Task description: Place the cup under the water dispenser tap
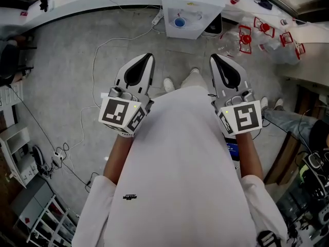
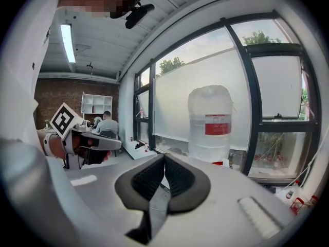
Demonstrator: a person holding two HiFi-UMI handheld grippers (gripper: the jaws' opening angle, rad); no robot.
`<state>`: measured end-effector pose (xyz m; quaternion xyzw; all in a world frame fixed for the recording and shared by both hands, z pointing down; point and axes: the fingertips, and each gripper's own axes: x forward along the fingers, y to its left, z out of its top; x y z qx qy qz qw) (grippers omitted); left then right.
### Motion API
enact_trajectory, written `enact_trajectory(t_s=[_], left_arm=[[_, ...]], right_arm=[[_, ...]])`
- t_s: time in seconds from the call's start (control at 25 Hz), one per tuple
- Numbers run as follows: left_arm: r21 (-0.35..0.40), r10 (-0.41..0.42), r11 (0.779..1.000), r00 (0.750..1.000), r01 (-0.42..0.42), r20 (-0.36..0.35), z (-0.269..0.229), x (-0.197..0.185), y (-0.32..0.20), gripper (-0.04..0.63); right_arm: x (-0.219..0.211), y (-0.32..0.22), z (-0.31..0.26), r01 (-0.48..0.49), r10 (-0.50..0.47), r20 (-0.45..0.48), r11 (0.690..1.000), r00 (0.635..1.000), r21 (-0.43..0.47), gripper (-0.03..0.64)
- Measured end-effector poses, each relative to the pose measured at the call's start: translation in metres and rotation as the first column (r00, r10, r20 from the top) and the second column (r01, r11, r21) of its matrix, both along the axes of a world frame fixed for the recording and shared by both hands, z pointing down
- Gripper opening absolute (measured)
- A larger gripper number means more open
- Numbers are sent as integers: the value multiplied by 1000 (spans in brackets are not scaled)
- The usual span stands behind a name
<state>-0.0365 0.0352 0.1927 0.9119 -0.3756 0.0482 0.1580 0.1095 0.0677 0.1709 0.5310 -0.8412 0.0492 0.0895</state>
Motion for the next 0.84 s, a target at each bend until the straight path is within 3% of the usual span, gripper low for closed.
enact_trajectory(t_s=[0.28,0.84], left_arm=[[5,35,999,999,-35,10,-3,14,3,0],[-3,28,1000,999,-28,-16,-4,16,4,0]], right_arm=[[10,5,2,-30,30,10,1000,999,0,12],[13,8,0,-56,57,-3,998,998,7,12]])
